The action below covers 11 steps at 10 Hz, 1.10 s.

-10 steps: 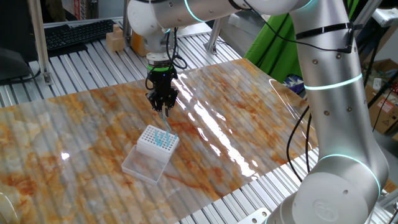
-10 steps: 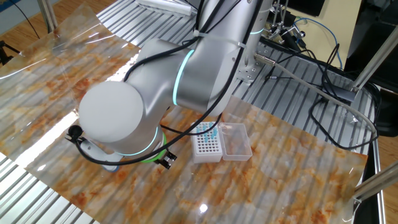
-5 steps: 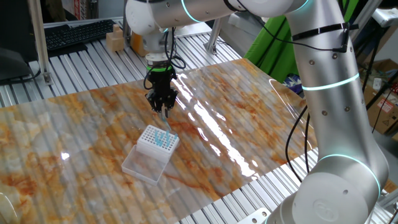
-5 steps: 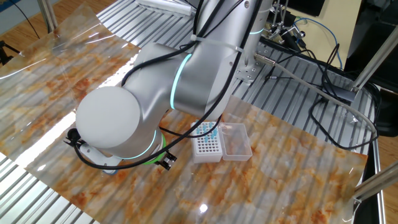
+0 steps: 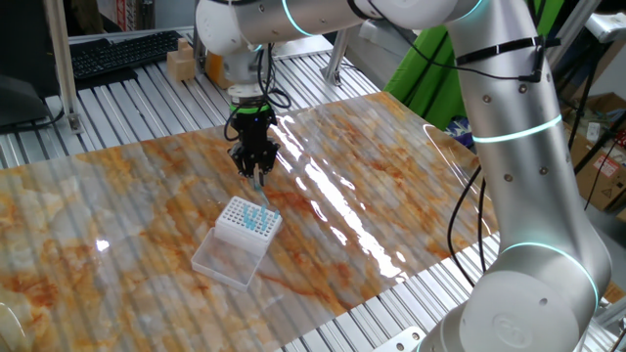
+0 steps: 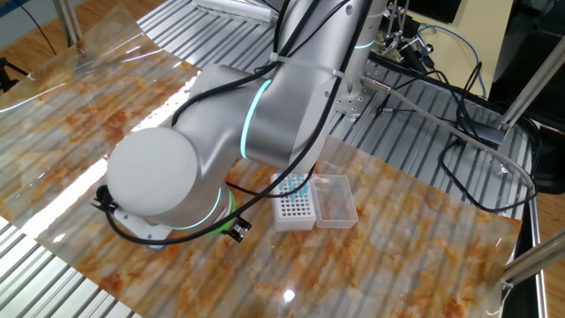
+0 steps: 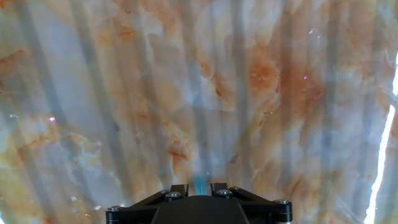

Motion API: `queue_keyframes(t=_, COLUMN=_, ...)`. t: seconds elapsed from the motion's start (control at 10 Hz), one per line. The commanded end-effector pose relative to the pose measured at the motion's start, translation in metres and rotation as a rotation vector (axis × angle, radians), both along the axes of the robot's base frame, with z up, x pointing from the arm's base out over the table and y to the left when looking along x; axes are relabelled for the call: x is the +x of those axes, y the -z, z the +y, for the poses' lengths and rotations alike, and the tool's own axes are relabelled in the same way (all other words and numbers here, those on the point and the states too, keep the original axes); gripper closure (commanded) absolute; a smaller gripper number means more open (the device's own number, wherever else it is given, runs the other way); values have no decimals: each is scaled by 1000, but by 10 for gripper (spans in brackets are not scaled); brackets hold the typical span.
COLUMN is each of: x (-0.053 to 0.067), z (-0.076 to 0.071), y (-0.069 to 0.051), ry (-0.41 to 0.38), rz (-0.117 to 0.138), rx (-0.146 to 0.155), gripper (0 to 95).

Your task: Insert a medium pipette tip into the holder for medium pipette tips

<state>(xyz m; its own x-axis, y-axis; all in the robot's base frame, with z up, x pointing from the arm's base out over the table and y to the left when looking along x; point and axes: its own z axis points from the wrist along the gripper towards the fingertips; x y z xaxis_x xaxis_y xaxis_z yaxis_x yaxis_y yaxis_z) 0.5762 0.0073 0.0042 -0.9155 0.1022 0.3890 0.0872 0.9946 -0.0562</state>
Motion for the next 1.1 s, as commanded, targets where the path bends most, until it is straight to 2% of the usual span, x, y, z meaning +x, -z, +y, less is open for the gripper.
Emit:
queue_keyframes(t=0.1, x=-1, z=0, y=0, ry=1, rz=0, rx=-1, gripper=760)
queue_keyframes(t=1.1, x=-2, z=-1, y=-1, ry=4, rz=18, rx=8, gripper=760)
